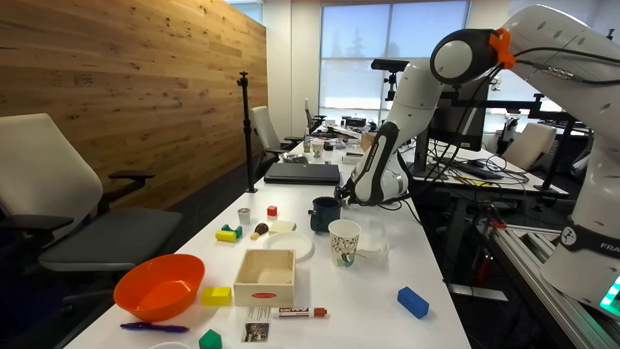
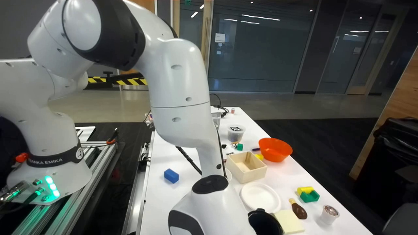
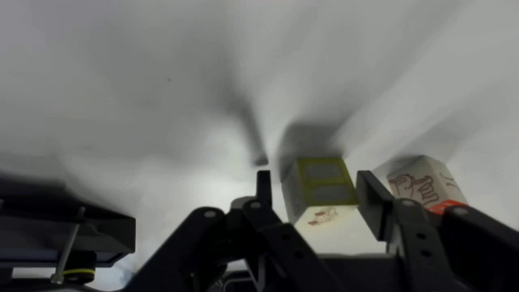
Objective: Move the block to the right.
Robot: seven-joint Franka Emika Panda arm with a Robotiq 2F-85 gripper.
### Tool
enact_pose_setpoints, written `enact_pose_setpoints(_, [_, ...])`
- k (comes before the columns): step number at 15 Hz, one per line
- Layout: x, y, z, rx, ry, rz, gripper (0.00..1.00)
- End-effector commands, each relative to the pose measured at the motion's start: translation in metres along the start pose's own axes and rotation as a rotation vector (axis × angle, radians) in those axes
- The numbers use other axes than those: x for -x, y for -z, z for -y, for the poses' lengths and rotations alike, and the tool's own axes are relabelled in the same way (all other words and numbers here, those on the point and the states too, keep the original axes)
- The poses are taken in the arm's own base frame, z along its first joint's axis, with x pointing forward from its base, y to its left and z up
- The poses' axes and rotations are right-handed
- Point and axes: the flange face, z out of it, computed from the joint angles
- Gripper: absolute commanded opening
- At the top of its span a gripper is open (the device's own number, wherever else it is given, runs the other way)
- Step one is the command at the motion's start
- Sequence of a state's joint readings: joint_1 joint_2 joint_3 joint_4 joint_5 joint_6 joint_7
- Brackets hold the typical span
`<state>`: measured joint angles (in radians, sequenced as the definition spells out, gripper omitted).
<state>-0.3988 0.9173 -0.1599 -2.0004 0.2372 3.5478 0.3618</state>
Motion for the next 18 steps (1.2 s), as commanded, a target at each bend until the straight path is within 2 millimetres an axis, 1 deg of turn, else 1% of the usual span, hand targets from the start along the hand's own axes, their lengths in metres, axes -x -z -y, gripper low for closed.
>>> enact_pose_setpoints(1, [-0.003, 0.011, -0.002, 0.039, 0.007, 0.086, 0.88])
enact_pose_setpoints(2, [-0.005, 0.013, -0.001, 0.045, 0.006, 0.113, 0.97])
enact_pose_setpoints(3, [-0.006, 0.015, 0.000, 0.050, 0.004, 0.134, 0.99])
enact_pose_setpoints(6, [-0.011, 0.026, 0.002, 0.080, -0.015, 0.210, 1.00])
enact_pose_setpoints(10, [-0.029, 0.051, 0.006, 0.164, -0.043, 0.322, 1.00])
enact_pose_setpoints(14, [-0.049, 0.090, 0.022, 0.231, 0.009, 0.434, 1.00])
enact_pose_setpoints(16, [-0.055, 0.111, 0.034, 0.244, 0.055, 0.476, 1.00])
enact_pose_setpoints(18, [-0.057, 0.130, 0.044, 0.259, 0.117, 0.521, 1.00])
